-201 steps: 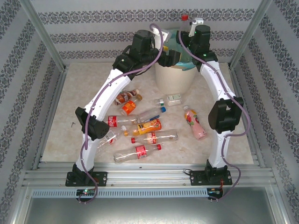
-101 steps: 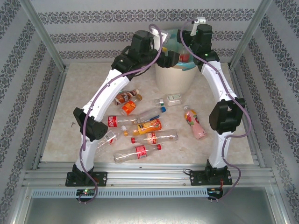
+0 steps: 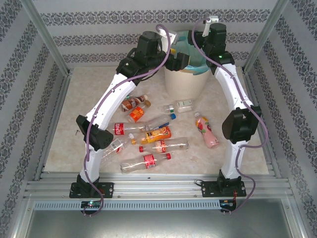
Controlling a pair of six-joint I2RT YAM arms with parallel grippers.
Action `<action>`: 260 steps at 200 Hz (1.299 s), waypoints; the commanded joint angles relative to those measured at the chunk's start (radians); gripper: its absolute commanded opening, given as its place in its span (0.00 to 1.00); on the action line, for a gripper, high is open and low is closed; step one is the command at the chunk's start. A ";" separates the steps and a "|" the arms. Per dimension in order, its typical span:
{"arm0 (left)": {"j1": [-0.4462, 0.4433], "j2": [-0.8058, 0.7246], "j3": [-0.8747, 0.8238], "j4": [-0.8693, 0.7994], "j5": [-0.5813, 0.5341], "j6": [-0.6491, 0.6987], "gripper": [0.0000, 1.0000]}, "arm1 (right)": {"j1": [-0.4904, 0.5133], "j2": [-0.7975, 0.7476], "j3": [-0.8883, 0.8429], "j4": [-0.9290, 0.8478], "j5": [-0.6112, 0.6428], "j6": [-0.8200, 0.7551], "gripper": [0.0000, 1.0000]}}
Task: Put the plastic bottles in the bin
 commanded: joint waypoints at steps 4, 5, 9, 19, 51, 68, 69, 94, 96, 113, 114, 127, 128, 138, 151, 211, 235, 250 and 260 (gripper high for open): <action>0.017 -0.061 -0.004 -0.051 -0.016 0.015 0.80 | 0.040 -0.084 0.034 -0.059 -0.038 -0.036 0.78; 0.018 -0.062 -0.004 -0.054 -0.016 0.015 0.80 | 0.041 -0.087 0.034 -0.062 -0.039 -0.037 0.78; 0.020 -0.067 -0.004 -0.063 -0.018 0.016 0.80 | 0.046 -0.096 0.032 -0.073 -0.046 -0.038 0.78; 0.021 -0.082 -0.007 -0.087 -0.023 0.020 0.79 | 0.062 -0.125 0.029 -0.112 -0.056 -0.043 0.78; 0.023 -0.196 -0.107 -0.127 -0.044 0.055 0.79 | 0.116 -0.275 -0.048 -0.243 -0.051 -0.005 0.77; 0.023 -0.305 -0.250 -0.093 -0.037 0.060 0.79 | 0.131 -0.392 -0.138 -0.319 -0.034 0.062 0.77; 0.022 -0.315 -0.259 -0.091 -0.036 0.060 0.79 | 0.131 -0.396 -0.147 -0.324 -0.035 0.067 0.77; 0.020 -0.538 -0.607 0.064 0.017 0.043 0.78 | 0.131 -0.616 -0.387 -0.413 -0.008 0.133 0.76; 0.018 -0.555 -0.644 0.080 0.026 0.043 0.78 | 0.131 -0.634 -0.403 -0.419 -0.006 0.138 0.76; 0.009 -0.721 -0.915 0.225 0.080 0.047 0.78 | 0.119 -0.787 -0.589 -0.484 0.039 0.149 0.76; 0.008 -0.731 -0.929 0.236 0.084 0.047 0.78 | 0.119 -0.796 -0.594 -0.486 0.044 0.148 0.76; -0.007 -0.833 -1.099 0.310 0.112 0.057 0.78 | 0.106 -0.894 -0.720 -0.545 0.096 0.152 0.76; -0.008 -0.838 -1.112 0.313 0.114 0.058 0.78 | 0.105 -0.900 -0.729 -0.550 0.098 0.152 0.76; -0.023 -0.890 -1.203 0.327 0.122 0.066 0.78 | 0.091 -0.956 -0.812 -0.595 0.110 0.153 0.78; -0.044 -0.933 -1.295 0.321 0.125 0.079 0.78 | 0.070 -1.002 -0.911 -0.639 0.112 0.169 0.78; -0.129 -0.974 -1.566 0.418 0.079 0.023 0.78 | 0.021 -0.880 -1.198 -0.502 0.033 0.167 0.81; -0.161 -0.944 -1.595 0.425 0.048 -0.032 0.78 | 0.011 -0.790 -1.241 -0.418 0.035 0.154 0.82; -0.184 -0.918 -1.610 0.433 0.019 -0.072 0.78 | 0.005 -0.735 -1.252 -0.381 0.020 0.144 0.83; -0.196 -0.897 -1.624 0.455 0.010 -0.101 0.78 | 0.003 -0.703 -1.262 -0.351 0.009 0.136 0.83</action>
